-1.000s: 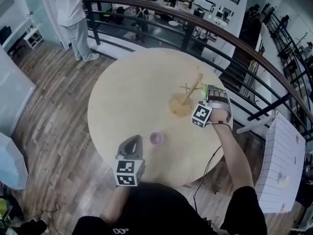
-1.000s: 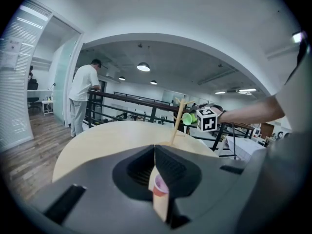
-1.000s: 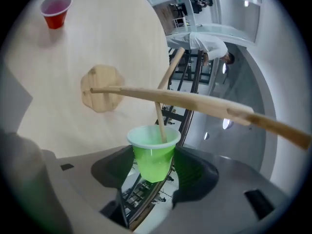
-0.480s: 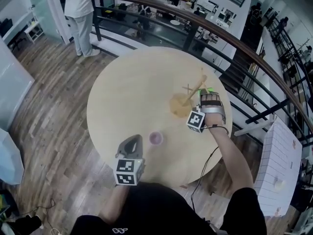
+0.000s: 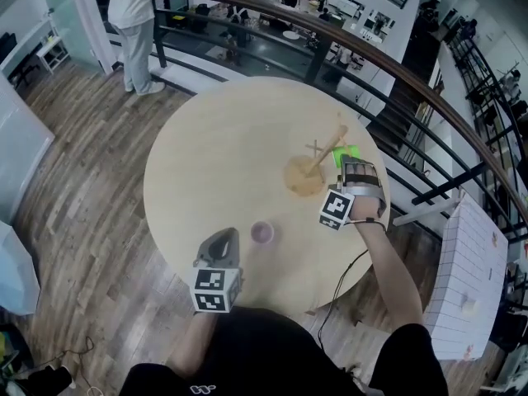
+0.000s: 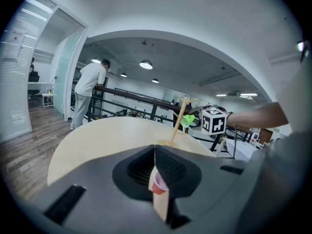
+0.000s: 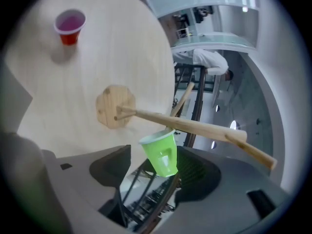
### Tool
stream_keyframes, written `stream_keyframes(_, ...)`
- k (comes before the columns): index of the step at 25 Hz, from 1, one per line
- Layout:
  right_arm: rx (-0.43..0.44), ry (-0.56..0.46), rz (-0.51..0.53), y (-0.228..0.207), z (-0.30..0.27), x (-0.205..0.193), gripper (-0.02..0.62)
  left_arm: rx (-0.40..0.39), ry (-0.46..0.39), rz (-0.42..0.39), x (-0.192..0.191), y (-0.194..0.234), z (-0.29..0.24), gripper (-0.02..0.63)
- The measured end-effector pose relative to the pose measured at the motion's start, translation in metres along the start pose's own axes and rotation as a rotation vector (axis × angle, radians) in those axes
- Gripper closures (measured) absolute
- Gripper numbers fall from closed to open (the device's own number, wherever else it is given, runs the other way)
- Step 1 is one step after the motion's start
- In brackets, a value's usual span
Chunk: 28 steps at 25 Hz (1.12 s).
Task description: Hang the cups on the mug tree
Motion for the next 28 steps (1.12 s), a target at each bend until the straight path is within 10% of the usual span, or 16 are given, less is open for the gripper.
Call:
stream_keyframes(7, 0.059, -0.353, -0.663, -0.024, 0.080, -0.011, 0.307, -0.069, 0.029, 0.059, 0.000, 0.000, -0.007, 0.594)
stream_keyframes(13, 0.043, -0.747, -1.324, -0.010, 0.146, -0.046, 0.510, -0.118, 0.031, 0.046, 0.004, -0.013, -0.013, 0.594)
stream_keyframes(18, -0.068, -0.754, -1.664, 0.030, 0.181, -0.074, 0.561, -0.157, 0.021, 0.034, 0.009, -0.021, -0.010, 0.594)
stream_keyframes(23, -0.085, -0.935, -1.783, 0.052, 0.217, -0.069, 0.586, -0.164, 0.022, 0.023, 0.008, -0.022, -0.005, 0.594)
stream_keyframes(28, -0.004, -0.885, -1.809, 0.079, 0.213, -0.056, 0.586, -0.173, 0.024, 0.013, 0.007, -0.031, -0.004, 0.594)
Point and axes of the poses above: the fingertips, and each gripper's own axes: z backward along the fingers, y to its left, x out of its top, the point moved 8 cm from there along z, backward along the fingers, and after that the axes turned 6 degrees about x, right-handed, at the moved point
